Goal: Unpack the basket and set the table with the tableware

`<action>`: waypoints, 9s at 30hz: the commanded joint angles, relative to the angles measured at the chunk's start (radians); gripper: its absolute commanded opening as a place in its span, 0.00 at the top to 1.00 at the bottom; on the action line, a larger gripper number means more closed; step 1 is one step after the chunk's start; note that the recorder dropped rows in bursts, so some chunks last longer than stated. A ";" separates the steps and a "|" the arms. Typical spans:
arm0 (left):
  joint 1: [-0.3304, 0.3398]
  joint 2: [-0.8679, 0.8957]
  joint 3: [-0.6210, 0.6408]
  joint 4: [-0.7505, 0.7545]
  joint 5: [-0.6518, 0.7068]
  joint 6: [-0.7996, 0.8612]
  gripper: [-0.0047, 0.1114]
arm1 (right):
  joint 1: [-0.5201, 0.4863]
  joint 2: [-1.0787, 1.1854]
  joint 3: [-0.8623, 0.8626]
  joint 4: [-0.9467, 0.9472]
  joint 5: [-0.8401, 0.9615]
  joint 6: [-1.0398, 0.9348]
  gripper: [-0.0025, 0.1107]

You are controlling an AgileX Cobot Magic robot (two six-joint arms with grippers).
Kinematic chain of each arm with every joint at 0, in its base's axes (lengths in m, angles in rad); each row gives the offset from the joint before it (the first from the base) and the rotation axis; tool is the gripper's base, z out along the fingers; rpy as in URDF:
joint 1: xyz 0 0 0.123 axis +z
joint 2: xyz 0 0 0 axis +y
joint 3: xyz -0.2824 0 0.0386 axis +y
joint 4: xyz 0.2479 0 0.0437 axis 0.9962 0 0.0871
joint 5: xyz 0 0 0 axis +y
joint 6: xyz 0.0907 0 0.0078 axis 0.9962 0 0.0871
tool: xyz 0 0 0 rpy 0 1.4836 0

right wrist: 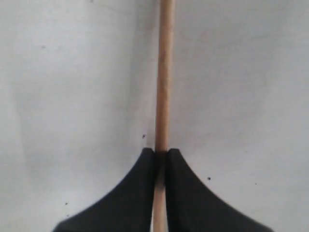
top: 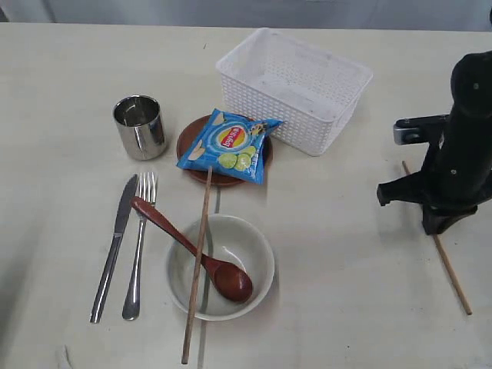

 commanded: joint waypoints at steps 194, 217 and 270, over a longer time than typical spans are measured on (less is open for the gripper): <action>0.002 -0.003 0.002 -0.002 -0.008 0.000 0.96 | 0.446 -0.497 -0.293 0.800 -0.107 -0.425 0.98; 0.002 -0.003 0.002 -0.002 -0.008 0.000 0.96 | 0.446 -1.068 -0.312 0.520 -0.199 -0.426 0.98; 0.002 -0.003 0.002 -0.002 -0.008 0.000 0.96 | 0.004 -1.648 -0.074 0.241 -0.201 -0.427 0.98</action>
